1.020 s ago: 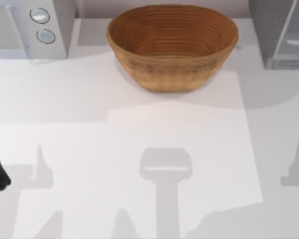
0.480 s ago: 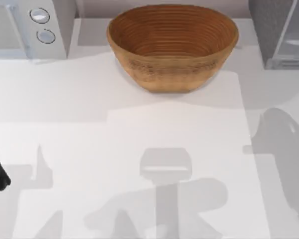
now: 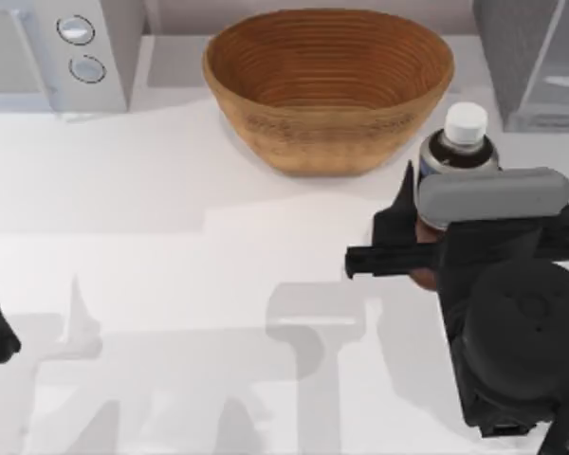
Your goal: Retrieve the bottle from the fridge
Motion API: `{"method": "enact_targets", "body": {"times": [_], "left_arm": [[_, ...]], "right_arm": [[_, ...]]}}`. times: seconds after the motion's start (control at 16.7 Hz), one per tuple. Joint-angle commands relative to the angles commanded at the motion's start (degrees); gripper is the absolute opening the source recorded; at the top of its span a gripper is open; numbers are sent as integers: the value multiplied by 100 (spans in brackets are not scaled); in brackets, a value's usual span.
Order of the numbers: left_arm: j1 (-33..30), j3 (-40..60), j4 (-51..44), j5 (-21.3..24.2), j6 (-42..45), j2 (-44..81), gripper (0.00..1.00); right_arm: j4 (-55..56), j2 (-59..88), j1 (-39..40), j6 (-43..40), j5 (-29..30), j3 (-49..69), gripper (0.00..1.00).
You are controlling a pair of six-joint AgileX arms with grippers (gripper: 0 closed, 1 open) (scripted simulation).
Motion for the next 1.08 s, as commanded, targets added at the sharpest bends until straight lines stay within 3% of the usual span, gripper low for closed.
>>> {"method": "enact_targets", "body": {"times": [0.24,0.48,1.08], "left_arm": [[0,0,0,0,0,0,100],[0,0,0,0,0,0,100],[0,0,0,0,0,0,100]], "right_arm": [[992,1633,1141,13,1235,694,0],[1612,2482,1766,-10,1936,1162,0],[1968,2979,1527,-75,1727,1256,0]]}}
